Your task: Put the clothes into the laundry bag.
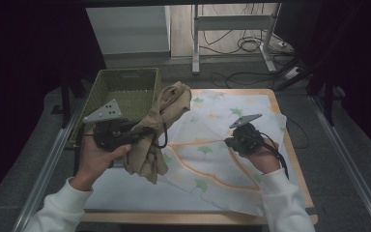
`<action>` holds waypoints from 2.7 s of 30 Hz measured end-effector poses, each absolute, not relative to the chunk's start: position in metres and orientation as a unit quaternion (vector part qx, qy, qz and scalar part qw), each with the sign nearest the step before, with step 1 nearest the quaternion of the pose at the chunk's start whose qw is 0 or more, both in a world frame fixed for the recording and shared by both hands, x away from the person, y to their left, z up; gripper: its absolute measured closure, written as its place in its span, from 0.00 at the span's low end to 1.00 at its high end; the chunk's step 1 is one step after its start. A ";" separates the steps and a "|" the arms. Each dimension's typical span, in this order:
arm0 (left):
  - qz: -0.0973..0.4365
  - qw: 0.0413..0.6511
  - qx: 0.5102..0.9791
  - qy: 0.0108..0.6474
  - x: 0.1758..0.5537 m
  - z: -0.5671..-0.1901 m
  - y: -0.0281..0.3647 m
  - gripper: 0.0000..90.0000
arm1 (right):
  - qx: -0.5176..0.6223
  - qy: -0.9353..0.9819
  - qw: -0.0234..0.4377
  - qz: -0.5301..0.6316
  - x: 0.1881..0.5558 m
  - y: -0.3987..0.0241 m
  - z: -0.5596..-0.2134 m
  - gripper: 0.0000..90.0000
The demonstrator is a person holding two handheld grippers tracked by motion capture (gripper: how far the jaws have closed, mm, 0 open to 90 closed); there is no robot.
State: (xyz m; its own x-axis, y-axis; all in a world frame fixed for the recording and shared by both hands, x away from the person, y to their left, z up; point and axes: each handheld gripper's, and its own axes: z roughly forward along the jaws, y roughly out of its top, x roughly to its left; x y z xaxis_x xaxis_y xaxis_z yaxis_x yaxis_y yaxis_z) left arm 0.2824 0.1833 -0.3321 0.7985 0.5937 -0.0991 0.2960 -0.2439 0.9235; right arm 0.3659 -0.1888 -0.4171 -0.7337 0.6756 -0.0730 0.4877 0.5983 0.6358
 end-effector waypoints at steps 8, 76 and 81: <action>0.125 0.538 0.785 0.283 0.280 -0.341 0.177 0.84 | 0.330 0.881 0.154 0.302 0.366 -0.188 -0.418 0.96; 0.054 0.436 0.861 0.256 0.281 -0.398 0.117 0.84 | 0.330 0.876 0.154 0.317 0.364 -0.185 -0.409 0.97; 0.051 0.431 0.864 0.255 0.282 -0.401 0.115 0.84 | 0.329 0.875 0.156 0.320 0.364 -0.185 -0.408 0.97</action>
State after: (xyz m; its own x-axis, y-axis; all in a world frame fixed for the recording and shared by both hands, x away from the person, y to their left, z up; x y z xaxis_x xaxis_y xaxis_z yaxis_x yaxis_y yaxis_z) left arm 0.2818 0.1153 -0.4012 0.8647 0.4846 -0.1319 0.3967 -0.4981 0.7710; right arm 0.3639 -0.1846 -0.4081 -0.7347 0.6755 -0.0628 0.4760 0.5792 0.6617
